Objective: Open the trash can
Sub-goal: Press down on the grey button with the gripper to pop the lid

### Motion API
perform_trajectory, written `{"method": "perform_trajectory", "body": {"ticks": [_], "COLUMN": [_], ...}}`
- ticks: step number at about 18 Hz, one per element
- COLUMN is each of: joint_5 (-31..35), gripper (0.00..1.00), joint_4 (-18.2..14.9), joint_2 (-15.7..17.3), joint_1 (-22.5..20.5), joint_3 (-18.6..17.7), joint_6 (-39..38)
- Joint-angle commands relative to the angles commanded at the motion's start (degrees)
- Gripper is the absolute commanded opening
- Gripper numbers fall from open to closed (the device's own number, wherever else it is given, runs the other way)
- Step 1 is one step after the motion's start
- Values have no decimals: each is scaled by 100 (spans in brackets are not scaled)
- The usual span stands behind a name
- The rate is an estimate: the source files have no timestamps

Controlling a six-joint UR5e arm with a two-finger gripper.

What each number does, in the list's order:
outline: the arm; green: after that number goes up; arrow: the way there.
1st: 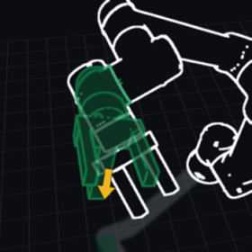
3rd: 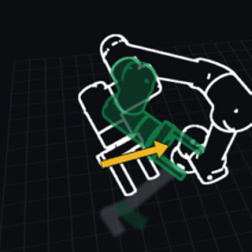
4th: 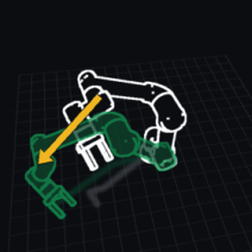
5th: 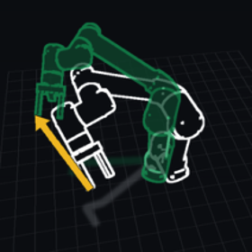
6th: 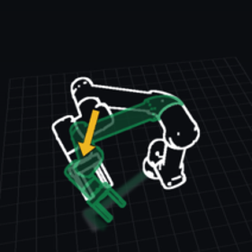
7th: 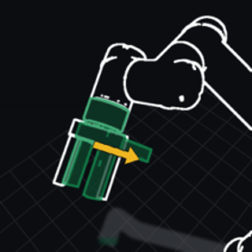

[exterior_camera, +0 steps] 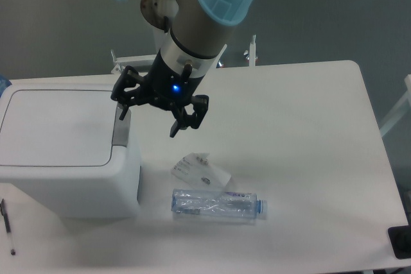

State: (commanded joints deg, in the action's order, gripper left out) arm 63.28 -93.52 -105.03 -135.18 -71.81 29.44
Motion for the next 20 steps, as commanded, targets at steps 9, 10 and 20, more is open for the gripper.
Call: {"method": "perform_trajectory", "body": {"ticks": [9, 10, 20], "joint_5": [0, 17, 202], "gripper": [100, 100, 100], "joint_4": [53, 62, 26], "joint_2": [-149, -158, -158], "joint_1": [0, 0, 70], "joint_3": [-9, -9, -70], "joint_6": [0, 0, -9]}}
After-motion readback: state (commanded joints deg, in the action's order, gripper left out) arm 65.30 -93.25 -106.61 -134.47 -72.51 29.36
